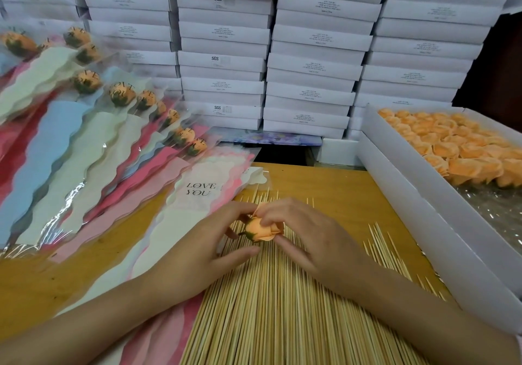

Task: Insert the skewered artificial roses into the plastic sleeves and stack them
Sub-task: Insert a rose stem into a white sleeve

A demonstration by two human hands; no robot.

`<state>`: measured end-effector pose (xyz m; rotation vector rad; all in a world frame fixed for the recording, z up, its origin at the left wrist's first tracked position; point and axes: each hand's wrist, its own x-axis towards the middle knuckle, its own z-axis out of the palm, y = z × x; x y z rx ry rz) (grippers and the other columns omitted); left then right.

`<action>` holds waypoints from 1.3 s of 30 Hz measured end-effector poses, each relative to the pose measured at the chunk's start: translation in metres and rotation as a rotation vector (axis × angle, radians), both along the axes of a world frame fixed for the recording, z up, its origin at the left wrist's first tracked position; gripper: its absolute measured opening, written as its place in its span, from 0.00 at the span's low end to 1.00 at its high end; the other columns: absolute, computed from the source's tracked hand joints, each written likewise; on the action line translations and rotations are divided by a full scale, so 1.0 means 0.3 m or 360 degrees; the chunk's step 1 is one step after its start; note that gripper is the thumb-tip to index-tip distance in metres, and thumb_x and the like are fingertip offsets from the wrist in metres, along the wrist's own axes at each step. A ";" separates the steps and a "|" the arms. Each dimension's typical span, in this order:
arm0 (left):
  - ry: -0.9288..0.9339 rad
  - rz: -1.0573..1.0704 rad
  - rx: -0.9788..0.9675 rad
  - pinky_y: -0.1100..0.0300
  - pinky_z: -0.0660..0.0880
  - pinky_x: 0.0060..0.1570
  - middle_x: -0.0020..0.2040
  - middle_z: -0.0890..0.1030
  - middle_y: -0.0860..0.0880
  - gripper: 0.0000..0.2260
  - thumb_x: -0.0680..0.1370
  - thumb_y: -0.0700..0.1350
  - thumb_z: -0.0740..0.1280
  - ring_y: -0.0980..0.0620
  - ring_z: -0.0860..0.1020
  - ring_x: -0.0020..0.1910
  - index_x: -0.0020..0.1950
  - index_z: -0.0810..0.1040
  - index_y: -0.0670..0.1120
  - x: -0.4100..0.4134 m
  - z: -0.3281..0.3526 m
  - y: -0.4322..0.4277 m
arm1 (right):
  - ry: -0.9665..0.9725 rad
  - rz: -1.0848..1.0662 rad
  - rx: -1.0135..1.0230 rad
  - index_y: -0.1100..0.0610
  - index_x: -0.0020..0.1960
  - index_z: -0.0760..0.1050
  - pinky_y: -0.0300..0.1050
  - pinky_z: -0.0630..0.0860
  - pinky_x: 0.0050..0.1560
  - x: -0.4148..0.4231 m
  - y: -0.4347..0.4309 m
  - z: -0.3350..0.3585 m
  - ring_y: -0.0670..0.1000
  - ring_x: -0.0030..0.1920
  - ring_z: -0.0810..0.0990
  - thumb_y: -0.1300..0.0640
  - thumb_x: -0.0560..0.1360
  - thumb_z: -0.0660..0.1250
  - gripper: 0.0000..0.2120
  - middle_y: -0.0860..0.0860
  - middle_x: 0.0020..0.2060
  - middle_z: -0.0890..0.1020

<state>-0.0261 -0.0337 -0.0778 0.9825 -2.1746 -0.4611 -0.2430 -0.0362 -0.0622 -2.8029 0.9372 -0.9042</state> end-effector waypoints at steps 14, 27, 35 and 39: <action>0.1053 0.0018 0.0802 0.65 0.77 0.49 0.49 0.84 0.47 0.17 0.67 0.39 0.73 0.51 0.82 0.49 0.55 0.75 0.39 0.013 -0.006 -0.051 | -0.0032 -0.0674 0.0082 0.43 0.64 0.64 0.35 0.64 0.32 -0.033 -0.053 -0.048 0.41 0.36 0.71 0.46 0.78 0.63 0.17 0.41 0.38 0.70; 0.1167 -0.0005 0.0989 0.56 0.73 0.48 0.51 0.84 0.46 0.23 0.70 0.46 0.71 0.54 0.81 0.43 0.64 0.74 0.43 0.014 0.005 -0.040 | 0.0228 -0.0812 0.0340 0.41 0.64 0.60 0.38 0.65 0.28 -0.040 -0.068 -0.066 0.45 0.31 0.75 0.44 0.78 0.59 0.16 0.48 0.31 0.76; 0.1204 -0.0007 0.1002 0.54 0.71 0.52 0.53 0.84 0.47 0.21 0.72 0.43 0.72 0.57 0.80 0.42 0.64 0.74 0.44 0.018 0.003 -0.044 | 0.0044 -0.0747 0.0464 0.41 0.63 0.63 0.43 0.71 0.31 -0.042 -0.071 -0.069 0.45 0.29 0.72 0.54 0.77 0.62 0.17 0.48 0.29 0.75; 0.1245 -0.0009 0.1028 0.54 0.70 0.51 0.50 0.84 0.49 0.19 0.73 0.43 0.73 0.57 0.79 0.41 0.62 0.75 0.44 0.017 0.004 -0.042 | -0.0045 -0.0720 0.0503 0.40 0.62 0.64 0.45 0.72 0.32 -0.044 -0.072 -0.072 0.45 0.29 0.72 0.55 0.77 0.64 0.18 0.47 0.28 0.74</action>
